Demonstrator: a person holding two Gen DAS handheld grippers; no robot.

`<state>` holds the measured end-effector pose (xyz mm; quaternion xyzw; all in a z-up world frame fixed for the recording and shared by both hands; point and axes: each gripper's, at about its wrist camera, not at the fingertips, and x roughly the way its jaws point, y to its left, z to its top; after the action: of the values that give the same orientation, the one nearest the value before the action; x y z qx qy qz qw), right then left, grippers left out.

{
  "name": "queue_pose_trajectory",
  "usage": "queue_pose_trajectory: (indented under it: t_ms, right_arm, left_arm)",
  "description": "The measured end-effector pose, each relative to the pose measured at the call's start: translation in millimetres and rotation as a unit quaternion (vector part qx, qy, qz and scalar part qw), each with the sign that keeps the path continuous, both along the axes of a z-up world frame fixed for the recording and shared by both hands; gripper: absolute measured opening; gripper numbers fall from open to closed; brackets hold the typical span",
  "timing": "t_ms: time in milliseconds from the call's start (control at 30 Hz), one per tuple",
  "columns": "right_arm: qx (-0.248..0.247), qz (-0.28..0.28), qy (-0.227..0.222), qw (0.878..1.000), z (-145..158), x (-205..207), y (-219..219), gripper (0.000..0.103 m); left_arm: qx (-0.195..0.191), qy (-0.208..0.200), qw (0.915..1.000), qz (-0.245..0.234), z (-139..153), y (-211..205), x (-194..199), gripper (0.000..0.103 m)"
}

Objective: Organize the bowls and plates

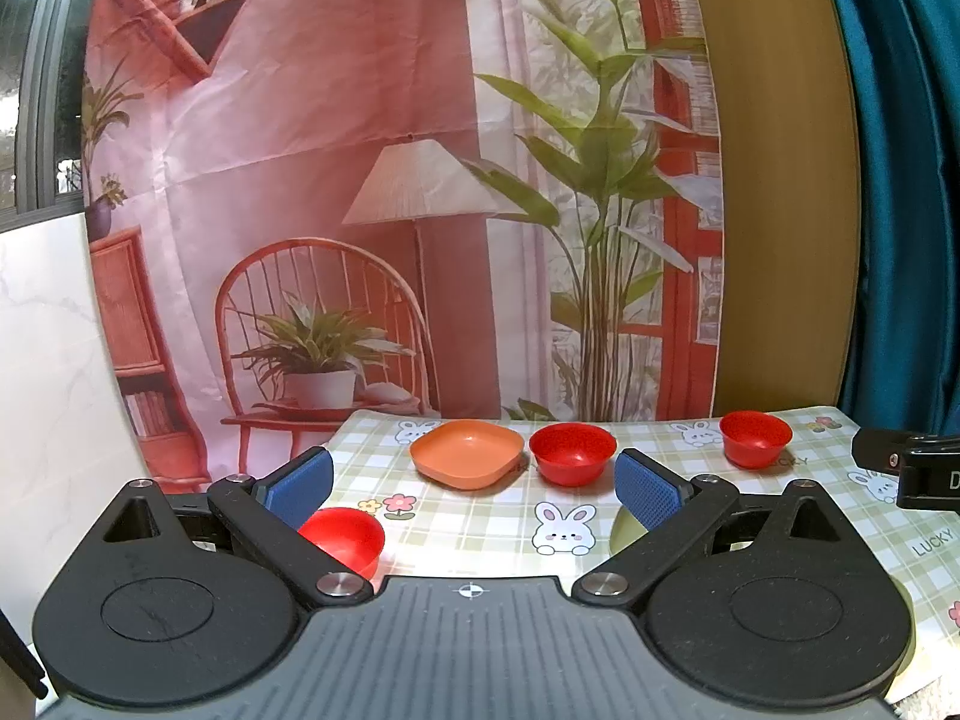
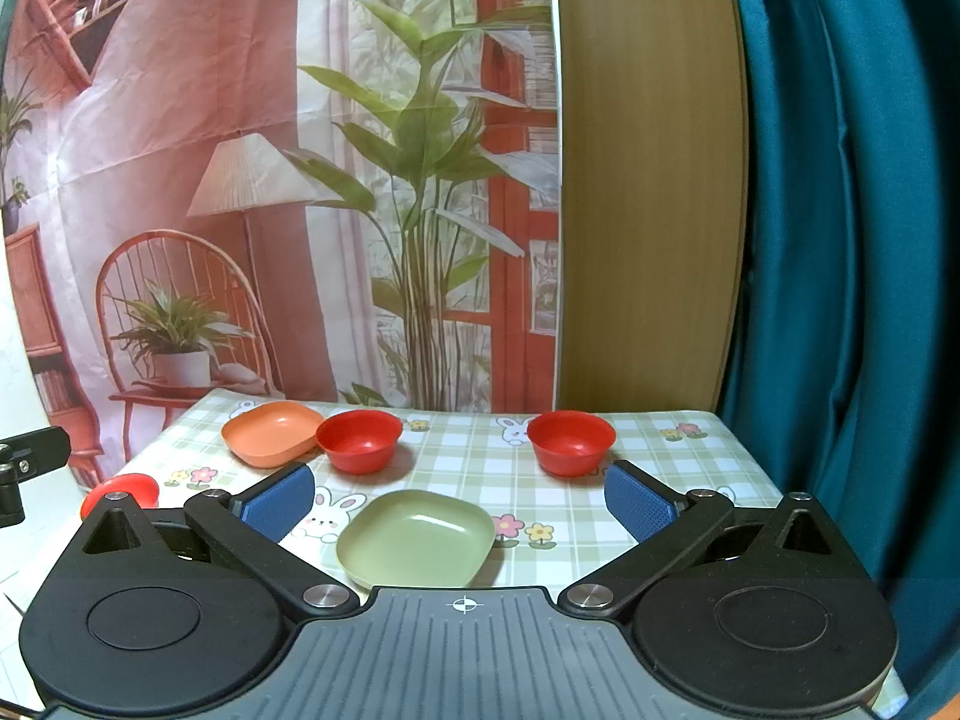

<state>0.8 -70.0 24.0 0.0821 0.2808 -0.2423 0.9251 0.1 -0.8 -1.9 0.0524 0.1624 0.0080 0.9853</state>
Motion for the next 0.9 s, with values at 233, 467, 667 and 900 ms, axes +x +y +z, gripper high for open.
queue_pose_trajectory:
  t_ms: [233,467,667,900]
  right_arm:
    - [0.000,0.000,0.000,1.000,0.2,0.6,0.2,0.103]
    - [0.000,0.000,0.001,1.000,0.4,1.1,0.5,0.103]
    - [0.000,0.000,0.001,1.000,0.4,1.5,1.1,0.103]
    - [0.000,0.000,0.001,1.000,0.2,1.2,1.9,0.103]
  left_arm:
    - [0.000,0.000,1.0000,-0.001,0.1,0.7,-0.1,0.101]
    - [-0.002,0.003,1.0000,0.002,-0.5,1.6,0.6,0.101]
    - [-0.003,0.003,1.0000,0.002,-0.1,2.1,1.2,0.101]
    - [-0.004,0.006,1.0000,0.003,-0.8,0.4,2.0,0.101]
